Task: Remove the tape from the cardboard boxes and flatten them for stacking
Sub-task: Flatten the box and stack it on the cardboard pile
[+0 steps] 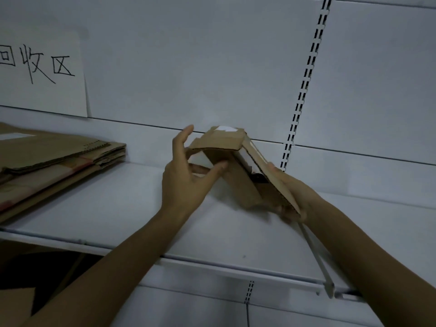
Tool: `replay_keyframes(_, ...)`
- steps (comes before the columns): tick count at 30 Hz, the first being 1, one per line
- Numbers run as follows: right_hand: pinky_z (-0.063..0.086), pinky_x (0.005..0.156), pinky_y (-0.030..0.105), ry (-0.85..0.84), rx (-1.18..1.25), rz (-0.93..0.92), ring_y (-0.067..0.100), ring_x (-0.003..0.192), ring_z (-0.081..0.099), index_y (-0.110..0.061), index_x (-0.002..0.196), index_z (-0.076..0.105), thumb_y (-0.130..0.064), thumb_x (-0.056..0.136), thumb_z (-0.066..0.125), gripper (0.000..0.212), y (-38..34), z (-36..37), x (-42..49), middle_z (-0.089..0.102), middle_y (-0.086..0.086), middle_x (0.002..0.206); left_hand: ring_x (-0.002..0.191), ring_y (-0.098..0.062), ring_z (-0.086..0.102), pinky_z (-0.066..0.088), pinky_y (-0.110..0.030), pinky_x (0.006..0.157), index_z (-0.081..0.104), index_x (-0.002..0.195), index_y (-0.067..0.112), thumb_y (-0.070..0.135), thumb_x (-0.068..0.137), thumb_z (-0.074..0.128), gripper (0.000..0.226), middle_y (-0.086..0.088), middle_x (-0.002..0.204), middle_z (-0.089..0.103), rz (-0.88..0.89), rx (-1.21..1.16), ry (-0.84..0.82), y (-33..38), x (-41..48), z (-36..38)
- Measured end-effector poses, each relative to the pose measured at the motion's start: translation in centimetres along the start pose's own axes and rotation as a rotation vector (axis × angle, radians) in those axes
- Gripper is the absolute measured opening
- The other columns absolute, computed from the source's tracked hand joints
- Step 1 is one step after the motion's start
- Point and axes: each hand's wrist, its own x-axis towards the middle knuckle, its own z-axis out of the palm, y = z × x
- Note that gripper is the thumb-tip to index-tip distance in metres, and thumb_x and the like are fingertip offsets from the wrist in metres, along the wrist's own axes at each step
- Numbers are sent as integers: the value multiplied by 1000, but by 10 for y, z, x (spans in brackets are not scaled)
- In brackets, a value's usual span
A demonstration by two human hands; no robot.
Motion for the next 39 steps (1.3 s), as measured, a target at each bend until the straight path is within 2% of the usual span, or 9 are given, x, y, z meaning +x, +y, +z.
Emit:
replay_keyframes(3, 59, 58, 31, 82, -86, -74, 20, 68, 72, -10, 97, 67, -54, 77, 67, 48, 2, 5, 4, 75, 9, 83, 92, -8, 67, 54, -25, 78, 7, 146, 42, 64, 53, 78, 119, 40, 108, 51, -147, -77, -28, 4, -1, 5)
replay_keyframes(5, 60, 68, 34, 127, -124, -146, 20, 76, 71, -11, 99, 67, -60, 71, 65, 56, 3, 11, 8, 74, 7, 87, 98, -16, 66, 53, -32, 82, 0, 150, 30, 47, 62, 80, 120, 22, 115, 59, -233, -64, -66, 1, 0, 11)
replay_keyframes(8, 60, 64, 34, 73, -99, -183, 19, 79, 72, -12, 105, 68, -57, 65, 67, 59, 6, 16, 12, 75, 4, 92, 103, -34, 62, 52, -49, 88, 37, 137, 3, 12, 80, 68, 65, -14, 113, 64, -300, 5, -45, -4, 4, 14)
replay_keyframes(12, 45, 38, 17, 110, 14, -117, 11, 44, 63, -10, 86, 65, -42, 84, 65, 33, 7, 1, 14, 69, 1, 58, 100, -21, 62, 58, -34, 76, 48, 118, 28, -2, 90, 51, 41, 4, 105, 63, -318, -299, -217, -1, 6, 7)
replay_keyframes(15, 45, 37, 17, 76, 147, -84, 11, 42, 62, -13, 80, 61, -28, 94, 57, 20, 8, -8, 17, 66, 1, 53, 102, -16, 63, 57, -33, 77, 31, 138, 28, 11, 89, 63, 62, 17, 120, 54, -98, -124, -156, 5, 0, 7)
replay_keyframes(19, 51, 44, 22, -22, 154, -67, 12, 53, 67, -18, 93, 64, -43, 89, 59, 26, 11, -2, 17, 70, 1, 66, 118, -30, 46, 43, -45, 93, 50, 127, 9, 12, 73, 74, 59, -15, 132, 47, 465, 546, 172, 6, -3, 4)
replay_keyframes(23, 56, 86, 40, 22, 114, -112, 29, 104, 66, -11, 119, 62, -49, 87, 58, 49, 13, -2, 18, 69, 16, 109, 91, -28, 62, 43, -39, 80, 70, 98, 8, 12, 78, 51, 27, -11, 101, 67, 789, 678, -132, 9, -11, 13)
replay_keyframes(33, 60, 65, 34, 183, 147, -164, 20, 81, 73, -11, 109, 66, -33, 80, 72, 37, 10, 1, 8, 74, 8, 97, 114, -12, 46, 26, -36, 103, 70, 104, 27, 49, 76, 39, 47, 5, 110, 64, 492, 519, -815, -7, -18, 16)
replay_keyframes(39, 60, 57, 31, 226, 153, -321, 17, 74, 73, -15, 110, 64, -23, 83, 71, 28, 5, 3, 6, 75, 5, 89, 112, -7, 54, 50, -31, 88, 65, 116, 26, 65, 81, 41, 57, 13, 126, 59, 210, 274, -478, -10, -12, 22)
